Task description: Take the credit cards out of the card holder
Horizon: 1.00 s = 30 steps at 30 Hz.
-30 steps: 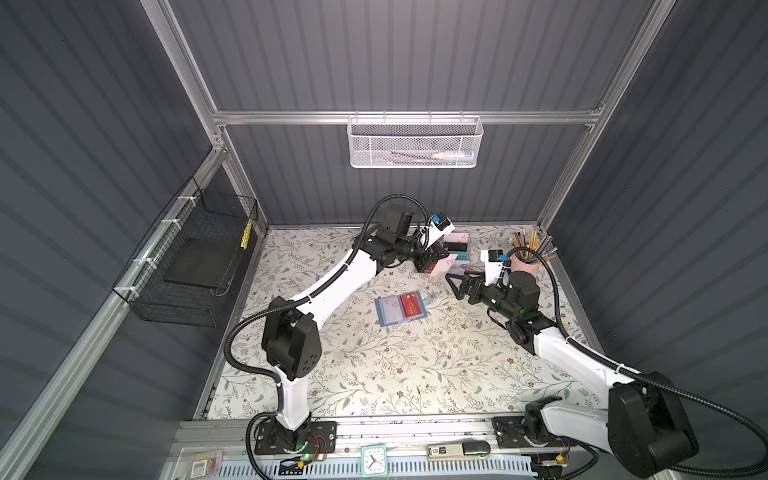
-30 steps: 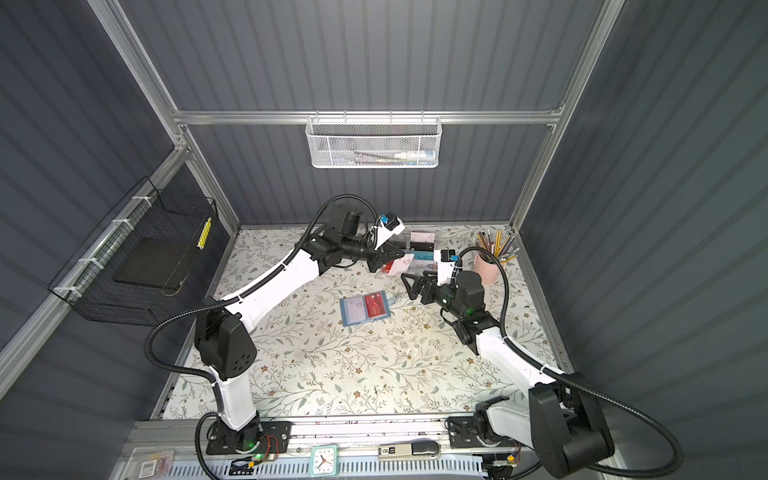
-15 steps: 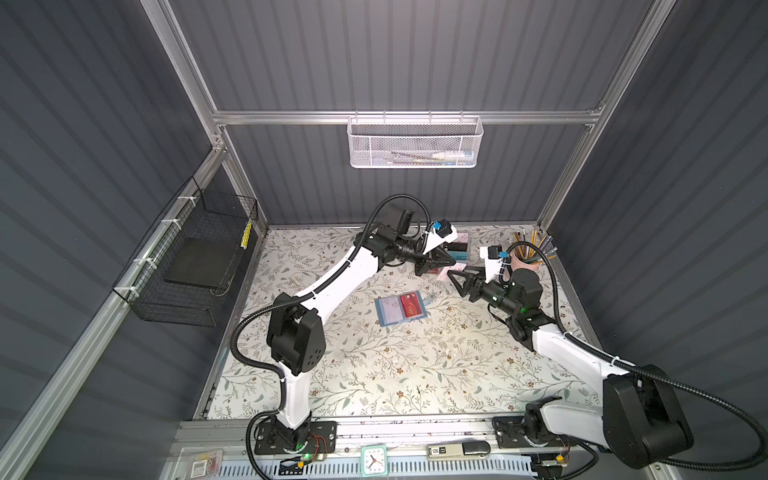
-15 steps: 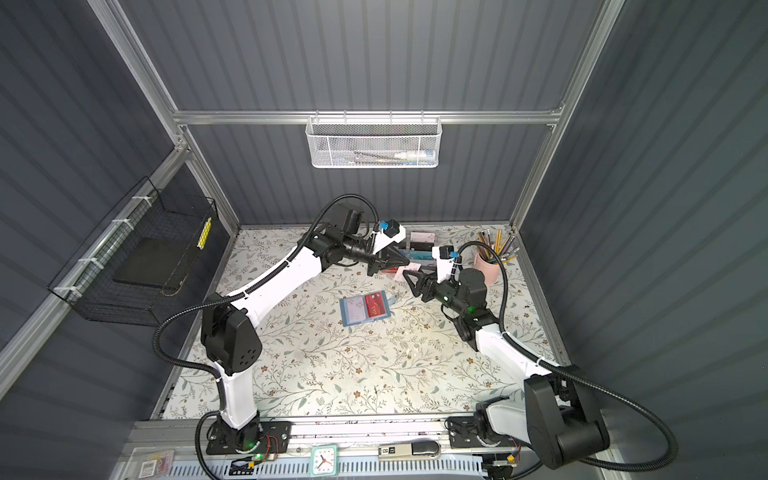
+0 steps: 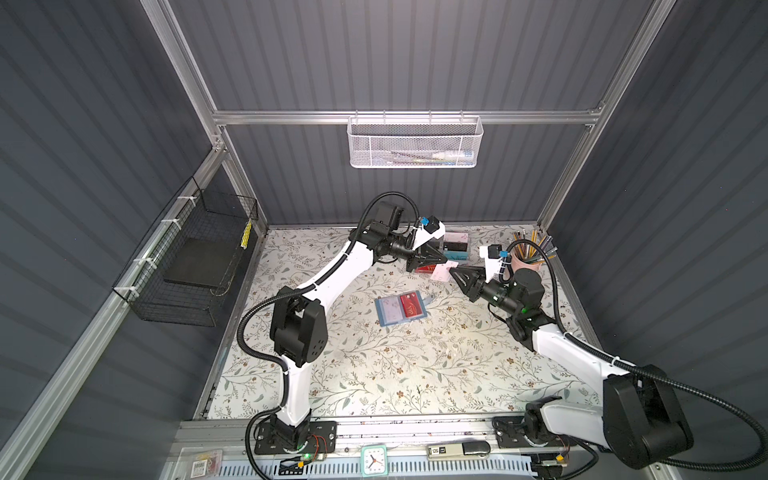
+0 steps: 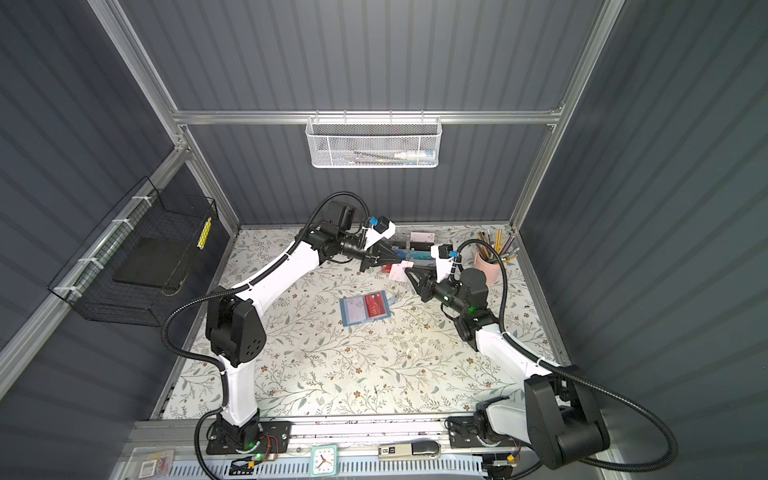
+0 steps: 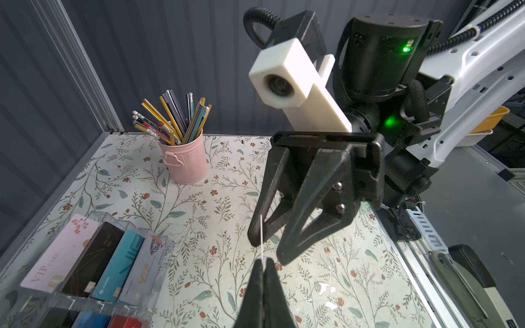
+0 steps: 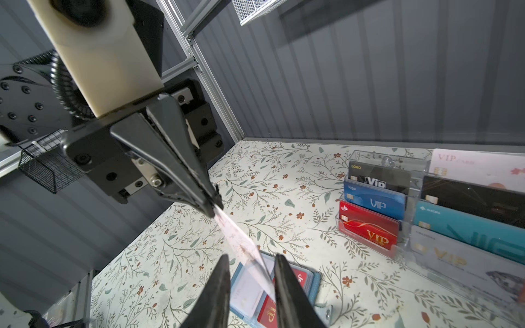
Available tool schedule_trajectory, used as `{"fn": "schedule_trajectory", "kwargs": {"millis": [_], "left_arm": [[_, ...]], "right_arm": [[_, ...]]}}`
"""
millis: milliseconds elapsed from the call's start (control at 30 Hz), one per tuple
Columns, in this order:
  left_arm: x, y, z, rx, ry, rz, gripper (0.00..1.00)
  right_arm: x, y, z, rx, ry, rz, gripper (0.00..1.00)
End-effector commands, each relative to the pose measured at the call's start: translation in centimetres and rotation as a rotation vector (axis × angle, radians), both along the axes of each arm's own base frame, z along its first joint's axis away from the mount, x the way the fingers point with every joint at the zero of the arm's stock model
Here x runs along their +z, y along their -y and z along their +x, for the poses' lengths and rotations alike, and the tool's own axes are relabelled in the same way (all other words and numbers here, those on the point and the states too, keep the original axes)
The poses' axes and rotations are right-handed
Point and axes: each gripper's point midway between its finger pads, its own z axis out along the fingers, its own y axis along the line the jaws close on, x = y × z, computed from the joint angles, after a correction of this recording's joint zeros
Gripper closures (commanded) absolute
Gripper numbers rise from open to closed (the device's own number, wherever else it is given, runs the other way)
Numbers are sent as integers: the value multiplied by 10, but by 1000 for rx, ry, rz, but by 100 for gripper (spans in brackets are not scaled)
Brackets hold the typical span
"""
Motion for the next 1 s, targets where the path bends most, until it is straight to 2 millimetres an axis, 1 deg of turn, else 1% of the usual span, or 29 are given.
{"fn": "schedule_trajectory", "kwargs": {"millis": [0, 67, 267, 400, 533, 667, 833, 967], "left_arm": [[6, 1, -6, -40, -17, -17, 100], [4, 1, -7, -44, -22, -16, 100], [6, 1, -7, -42, -7, -20, 100], [9, 0, -6, -50, -3, -32, 100], [12, 0, -4, -59, -4, -44, 100], [15, -5, 1, -57, -10, -56, 100], [19, -17, 14, -32, -27, -69, 100], [23, -27, 25, -5, -31, -82, 100]], "right_arm": [[8, -3, 0, 25, 27, 7, 71], [7, -2, 1, 19, 25, 5, 71], [2, 6, 7, -40, 24, -23, 66], [1, 1, 8, -14, 17, -28, 66], [2, -7, 9, 33, 16, -19, 71], [4, -13, 12, 66, 23, -15, 76], [11, -24, 21, 111, 37, -11, 82], [19, -36, 33, 164, 45, -15, 84]]}}
